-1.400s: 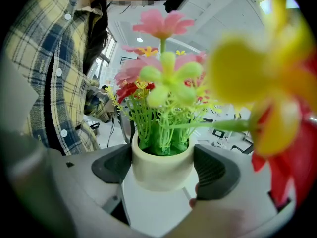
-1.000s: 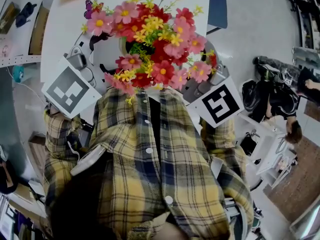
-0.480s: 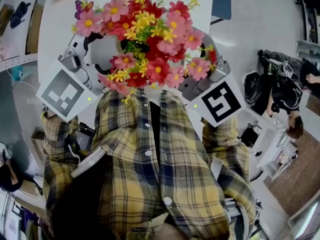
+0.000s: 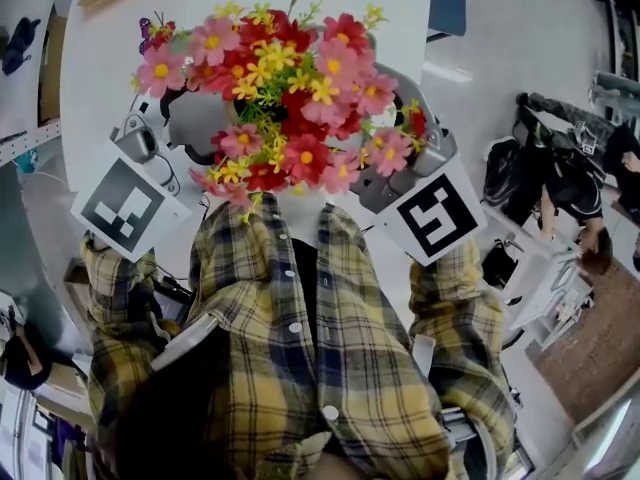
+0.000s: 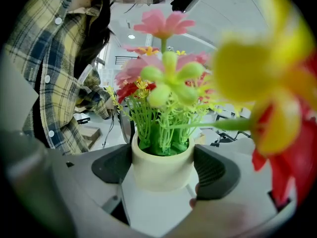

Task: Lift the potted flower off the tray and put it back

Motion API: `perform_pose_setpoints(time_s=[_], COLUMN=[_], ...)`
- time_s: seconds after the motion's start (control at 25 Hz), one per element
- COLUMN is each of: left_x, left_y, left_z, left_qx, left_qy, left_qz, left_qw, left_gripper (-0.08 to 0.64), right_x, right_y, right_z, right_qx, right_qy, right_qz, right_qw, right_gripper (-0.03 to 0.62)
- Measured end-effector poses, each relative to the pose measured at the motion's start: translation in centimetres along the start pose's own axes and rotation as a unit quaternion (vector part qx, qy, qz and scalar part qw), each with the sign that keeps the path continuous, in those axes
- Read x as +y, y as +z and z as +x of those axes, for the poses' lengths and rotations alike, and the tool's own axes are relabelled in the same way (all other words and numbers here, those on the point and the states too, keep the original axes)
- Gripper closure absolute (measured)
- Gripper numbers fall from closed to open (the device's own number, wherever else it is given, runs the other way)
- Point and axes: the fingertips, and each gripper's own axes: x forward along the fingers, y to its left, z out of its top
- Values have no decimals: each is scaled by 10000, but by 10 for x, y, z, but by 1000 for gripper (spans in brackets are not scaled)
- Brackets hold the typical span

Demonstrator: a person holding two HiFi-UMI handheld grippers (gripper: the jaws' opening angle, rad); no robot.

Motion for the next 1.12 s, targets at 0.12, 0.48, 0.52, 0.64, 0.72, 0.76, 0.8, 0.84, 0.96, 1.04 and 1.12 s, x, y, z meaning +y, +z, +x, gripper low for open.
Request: perform_pose_setpoints(time_s=[0.12,0.48,0.52,0.64,0.72,0.76,0.8,0.84,0.96,1.04,1.12], left_x=[-1,-7,-8,-9,-8,-9,-9,-10,-11,-11,-10], left_y=[0,-2,-2,-2,-2,-2,-2,-2,-3,-3,-2], left_z=[-1,-2,-2,-1,-1,-2,-2,-2,-2,-3,-2], left_qx=[-40,156,148,115,92,97,116,140,222,276,298], left_qy=[4,-142,-164,-212,-240,-246,-245,-240,-220,-195,-152], left_qz=[-21,-275,-290,-320,-304,-307,-325,-351,-400,-400,-402], left_qw=[10000,9994,9993,9992,9992,9992,9991,9990,9987,9986,9986], left_gripper=[156,156,156,156,156,156,156,156,156,156,156], right_x=[1,8,9,10,9,10,11,11,11,11,10], right_y=[-1,-2,-2,-2,-1,-1,-1,-1,-2,-1,0], right_z=[0,-1,-1,-1,-1,-1,-1,-2,-2,-2,-2], right_qx=[4,-20,-2,21,8,0,-6,-10,-15,2,40], right_qy=[58,217,230,220,204,215,241,273,339,358,385], right_qz=[60,410,428,432,450,466,483,501,548,541,483], right_qw=[10000,9989,9988,9988,9988,9987,9985,9984,9979,9979,9981], right_gripper=[225,225,225,225,225,225,225,225,225,225,225])
